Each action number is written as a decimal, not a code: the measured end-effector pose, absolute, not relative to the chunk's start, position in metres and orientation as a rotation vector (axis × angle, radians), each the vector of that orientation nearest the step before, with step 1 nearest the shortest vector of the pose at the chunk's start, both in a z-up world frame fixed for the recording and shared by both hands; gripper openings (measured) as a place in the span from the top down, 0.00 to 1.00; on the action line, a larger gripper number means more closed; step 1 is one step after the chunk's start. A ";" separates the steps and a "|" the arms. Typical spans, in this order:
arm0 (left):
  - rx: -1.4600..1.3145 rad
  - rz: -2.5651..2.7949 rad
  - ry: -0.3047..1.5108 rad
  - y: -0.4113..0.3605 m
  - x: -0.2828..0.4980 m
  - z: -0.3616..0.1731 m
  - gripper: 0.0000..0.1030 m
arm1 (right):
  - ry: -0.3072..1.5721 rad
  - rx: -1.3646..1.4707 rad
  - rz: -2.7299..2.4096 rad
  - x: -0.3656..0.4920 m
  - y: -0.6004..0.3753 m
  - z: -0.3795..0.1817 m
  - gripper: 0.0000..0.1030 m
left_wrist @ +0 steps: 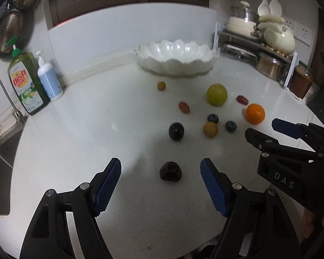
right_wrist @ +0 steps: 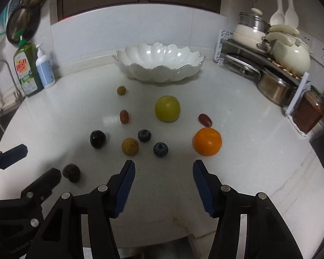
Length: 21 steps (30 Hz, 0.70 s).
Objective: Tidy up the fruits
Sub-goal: 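Close the left tool on a dark plum while the right tool grasps a blueberry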
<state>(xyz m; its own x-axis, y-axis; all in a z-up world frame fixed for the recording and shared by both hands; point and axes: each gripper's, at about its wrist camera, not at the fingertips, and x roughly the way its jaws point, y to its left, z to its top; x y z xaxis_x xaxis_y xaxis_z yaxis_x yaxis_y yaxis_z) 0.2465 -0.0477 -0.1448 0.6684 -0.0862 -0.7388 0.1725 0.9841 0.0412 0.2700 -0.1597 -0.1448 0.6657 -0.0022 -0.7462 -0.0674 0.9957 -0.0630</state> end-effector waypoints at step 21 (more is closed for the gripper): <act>0.020 -0.041 0.933 -0.057 0.271 -0.185 0.44 | 0.908 -0.085 0.134 0.324 -0.171 -0.180 0.50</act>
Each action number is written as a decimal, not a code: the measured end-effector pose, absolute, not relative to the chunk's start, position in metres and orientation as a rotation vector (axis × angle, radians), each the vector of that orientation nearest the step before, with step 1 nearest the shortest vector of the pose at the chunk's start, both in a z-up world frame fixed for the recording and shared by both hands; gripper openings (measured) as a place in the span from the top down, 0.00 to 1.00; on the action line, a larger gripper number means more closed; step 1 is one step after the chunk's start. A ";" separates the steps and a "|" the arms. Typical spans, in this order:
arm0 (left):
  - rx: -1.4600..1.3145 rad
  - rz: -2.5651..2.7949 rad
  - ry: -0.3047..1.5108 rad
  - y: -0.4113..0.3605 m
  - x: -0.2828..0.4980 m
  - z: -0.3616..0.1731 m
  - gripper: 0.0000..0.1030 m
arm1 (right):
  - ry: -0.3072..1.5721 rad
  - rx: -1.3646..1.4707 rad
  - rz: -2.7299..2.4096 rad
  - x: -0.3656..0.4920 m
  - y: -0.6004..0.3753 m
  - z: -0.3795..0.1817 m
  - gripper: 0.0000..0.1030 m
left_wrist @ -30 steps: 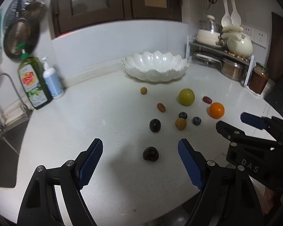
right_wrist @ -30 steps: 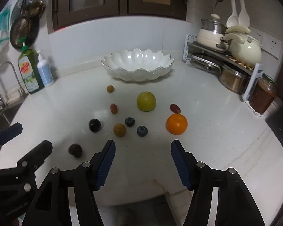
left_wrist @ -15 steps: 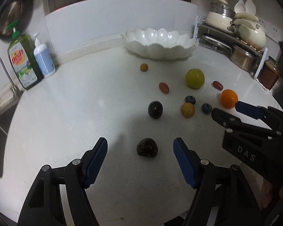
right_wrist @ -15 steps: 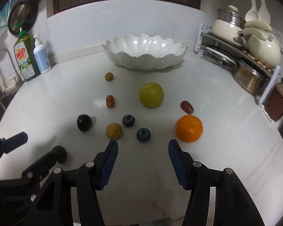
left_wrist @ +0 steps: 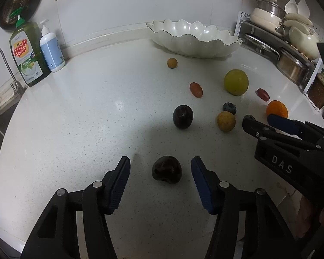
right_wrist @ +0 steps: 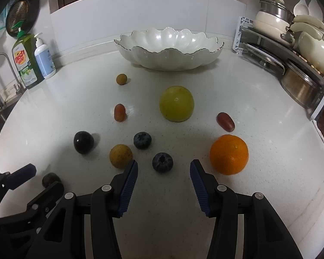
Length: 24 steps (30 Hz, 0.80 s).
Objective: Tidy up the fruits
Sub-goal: 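Close the left tool on a dark plum while the right tool grasps a blueberry, then lift the plum with the left tool while the right tool carries the blueberry toward the bowl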
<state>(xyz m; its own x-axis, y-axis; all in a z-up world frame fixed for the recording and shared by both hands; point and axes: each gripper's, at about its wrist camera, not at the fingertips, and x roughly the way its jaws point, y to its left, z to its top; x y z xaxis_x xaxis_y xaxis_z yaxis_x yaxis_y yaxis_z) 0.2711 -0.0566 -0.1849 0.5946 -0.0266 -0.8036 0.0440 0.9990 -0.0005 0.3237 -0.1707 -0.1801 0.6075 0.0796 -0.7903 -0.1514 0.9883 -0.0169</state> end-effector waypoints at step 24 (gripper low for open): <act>-0.015 -0.028 0.943 -0.057 0.276 -0.183 0.71 | 0.960 -0.087 0.167 0.330 -0.173 -0.186 0.77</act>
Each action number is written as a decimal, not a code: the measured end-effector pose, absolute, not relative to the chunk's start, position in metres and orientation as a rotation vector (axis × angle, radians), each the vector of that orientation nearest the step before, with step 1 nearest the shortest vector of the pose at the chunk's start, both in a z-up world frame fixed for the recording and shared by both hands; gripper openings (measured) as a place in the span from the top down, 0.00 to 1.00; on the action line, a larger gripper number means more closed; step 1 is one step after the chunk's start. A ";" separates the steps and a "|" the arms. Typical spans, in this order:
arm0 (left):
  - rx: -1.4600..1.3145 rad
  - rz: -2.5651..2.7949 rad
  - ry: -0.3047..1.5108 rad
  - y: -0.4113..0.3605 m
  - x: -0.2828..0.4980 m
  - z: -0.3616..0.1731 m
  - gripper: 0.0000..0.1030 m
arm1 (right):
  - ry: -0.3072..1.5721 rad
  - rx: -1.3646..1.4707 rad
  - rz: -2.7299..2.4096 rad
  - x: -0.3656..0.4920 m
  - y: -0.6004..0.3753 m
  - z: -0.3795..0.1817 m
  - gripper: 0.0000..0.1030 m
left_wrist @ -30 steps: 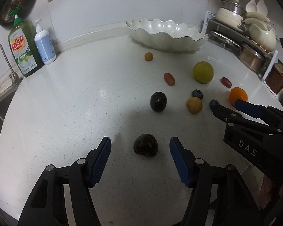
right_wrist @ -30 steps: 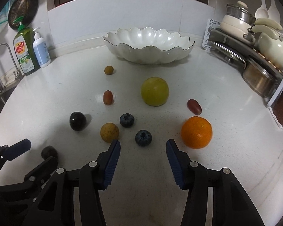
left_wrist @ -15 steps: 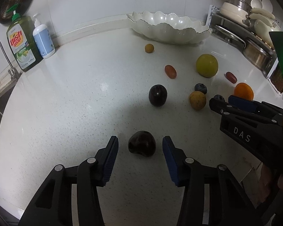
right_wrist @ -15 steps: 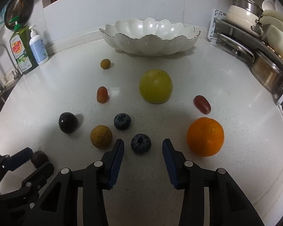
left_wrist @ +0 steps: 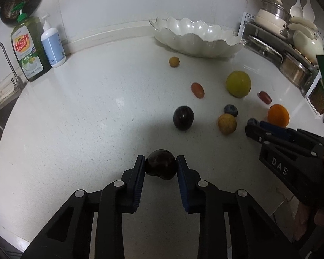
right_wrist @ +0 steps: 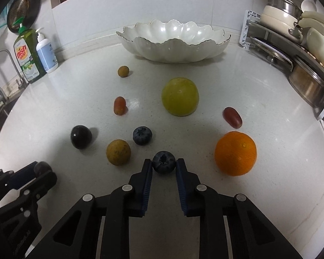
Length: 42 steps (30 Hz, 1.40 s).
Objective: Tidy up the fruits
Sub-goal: 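Lift the plum with the left tool while the right tool carries the blueberry toward the bowl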
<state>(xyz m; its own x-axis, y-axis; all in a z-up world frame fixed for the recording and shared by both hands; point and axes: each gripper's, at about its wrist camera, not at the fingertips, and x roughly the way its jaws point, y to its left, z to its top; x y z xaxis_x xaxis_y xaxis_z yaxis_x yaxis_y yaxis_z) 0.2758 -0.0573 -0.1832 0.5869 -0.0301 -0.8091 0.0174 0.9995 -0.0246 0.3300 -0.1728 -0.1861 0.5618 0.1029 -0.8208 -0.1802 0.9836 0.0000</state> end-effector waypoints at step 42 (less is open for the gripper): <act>0.016 -0.171 0.556 -0.058 0.330 -0.047 0.71 | 0.620 -0.032 0.099 0.337 -0.163 -0.054 0.77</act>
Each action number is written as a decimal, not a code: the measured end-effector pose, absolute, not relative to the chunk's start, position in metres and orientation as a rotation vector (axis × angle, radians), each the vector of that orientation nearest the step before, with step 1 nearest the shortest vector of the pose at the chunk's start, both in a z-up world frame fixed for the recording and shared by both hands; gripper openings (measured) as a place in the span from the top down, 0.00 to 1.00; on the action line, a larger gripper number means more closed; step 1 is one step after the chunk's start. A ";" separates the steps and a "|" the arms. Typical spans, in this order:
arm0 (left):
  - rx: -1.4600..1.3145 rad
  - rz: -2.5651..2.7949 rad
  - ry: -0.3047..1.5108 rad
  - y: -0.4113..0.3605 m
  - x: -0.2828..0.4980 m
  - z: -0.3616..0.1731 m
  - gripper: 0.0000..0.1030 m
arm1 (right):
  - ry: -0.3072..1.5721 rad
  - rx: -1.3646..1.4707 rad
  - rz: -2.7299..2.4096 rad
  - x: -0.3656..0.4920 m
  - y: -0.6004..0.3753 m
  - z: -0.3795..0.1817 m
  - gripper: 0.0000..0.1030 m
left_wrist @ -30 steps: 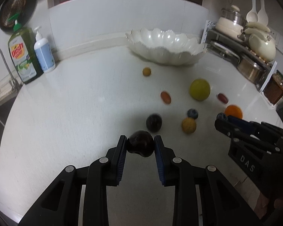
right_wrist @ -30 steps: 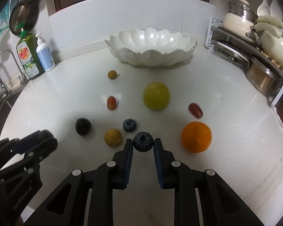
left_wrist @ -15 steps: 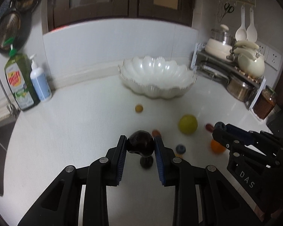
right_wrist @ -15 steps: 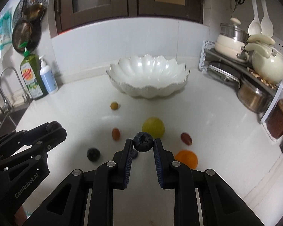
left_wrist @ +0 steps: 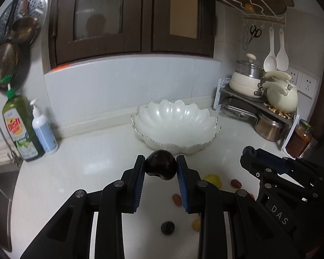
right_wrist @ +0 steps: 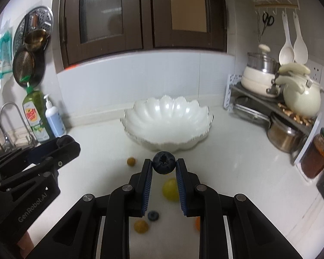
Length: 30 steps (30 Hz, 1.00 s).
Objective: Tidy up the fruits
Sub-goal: 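Lift the plum with the left tool while the right tool carries the blueberry toward the bowl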
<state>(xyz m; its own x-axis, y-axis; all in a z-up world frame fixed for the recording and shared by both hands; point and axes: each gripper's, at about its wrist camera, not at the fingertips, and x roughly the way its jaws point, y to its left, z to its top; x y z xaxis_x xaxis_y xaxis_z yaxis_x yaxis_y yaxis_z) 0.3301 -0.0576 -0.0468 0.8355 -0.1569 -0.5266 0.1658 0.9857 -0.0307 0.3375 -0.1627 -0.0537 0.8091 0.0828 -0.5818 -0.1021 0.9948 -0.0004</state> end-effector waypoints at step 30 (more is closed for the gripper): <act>0.065 -0.193 0.490 -0.075 0.438 -0.002 0.71 | 0.527 -0.079 0.054 0.442 -0.156 -0.002 0.77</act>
<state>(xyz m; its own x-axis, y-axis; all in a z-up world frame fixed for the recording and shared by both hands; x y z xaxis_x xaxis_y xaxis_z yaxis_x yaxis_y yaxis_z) 0.4380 -0.0750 -0.0015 0.8645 -0.1686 -0.4736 0.1997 0.9797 0.0157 0.4416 -0.1560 -0.0025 0.8632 0.0308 -0.5039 -0.0712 0.9956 -0.0611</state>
